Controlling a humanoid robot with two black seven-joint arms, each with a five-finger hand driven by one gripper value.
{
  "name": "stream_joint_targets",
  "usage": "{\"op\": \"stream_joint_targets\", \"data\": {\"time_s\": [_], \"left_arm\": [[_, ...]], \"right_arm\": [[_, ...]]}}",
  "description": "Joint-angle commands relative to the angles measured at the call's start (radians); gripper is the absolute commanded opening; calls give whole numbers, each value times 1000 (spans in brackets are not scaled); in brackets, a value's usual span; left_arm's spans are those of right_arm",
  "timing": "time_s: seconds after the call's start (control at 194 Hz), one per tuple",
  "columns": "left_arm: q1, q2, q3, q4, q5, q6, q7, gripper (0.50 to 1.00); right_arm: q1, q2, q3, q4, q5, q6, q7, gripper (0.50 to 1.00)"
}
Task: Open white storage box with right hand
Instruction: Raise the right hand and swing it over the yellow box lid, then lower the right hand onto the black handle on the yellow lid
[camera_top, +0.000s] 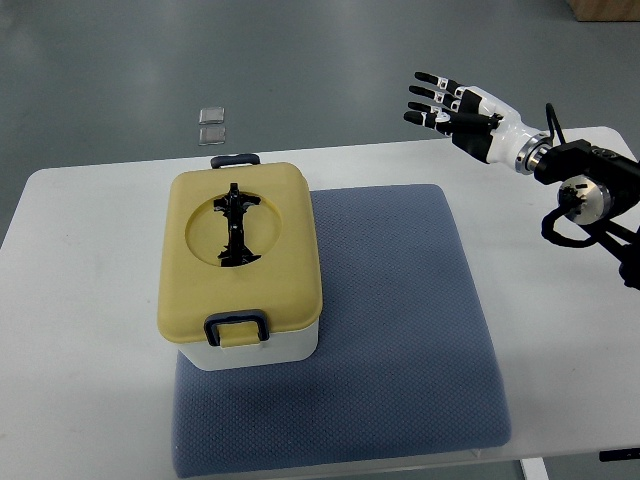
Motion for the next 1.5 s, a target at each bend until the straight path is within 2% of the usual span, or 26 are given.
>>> {"op": "stream_joint_targets", "data": {"time_s": [0.0, 0.144, 0.299, 0.427, 0.546, 0.71, 0.844, 1.035, 1.308, 1.493], "left_arm": [[0, 0, 0, 0, 0, -1, 0, 1000], [0, 0, 0, 0, 0, 1, 0, 1000], [0, 0, 0, 0, 0, 1, 0, 1000], [0, 0, 0, 0, 0, -1, 0, 1000], [0, 0, 0, 0, 0, 1, 0, 1000], [0, 0, 0, 0, 0, -1, 0, 1000], [0, 0, 0, 0, 0, 1, 0, 1000], [0, 0, 0, 0, 0, 1, 0, 1000], [0, 0, 0, 0, 0, -1, 0, 1000], [0, 0, 0, 0, 0, -1, 0, 1000]], "right_arm": [[25, -34, 2, 6, -123, 5, 37, 930], [78, -32, 1, 12, -248, 7, 50, 930], [170, -34, -13, 95, -421, 11, 69, 930], [268, -25, -29, 124, -614, 13, 130, 932], [383, -22, -156, 140, -736, 17, 192, 932], [513, -12, -257, 155, -897, 94, 285, 930], [550, 17, -262, 173, -1007, 120, 307, 932], [590, 118, -282, 181, -1228, 135, 349, 930], [704, 253, -473, 181, -1275, 123, 369, 932], [705, 276, -498, 172, -1331, 112, 369, 930]]}}
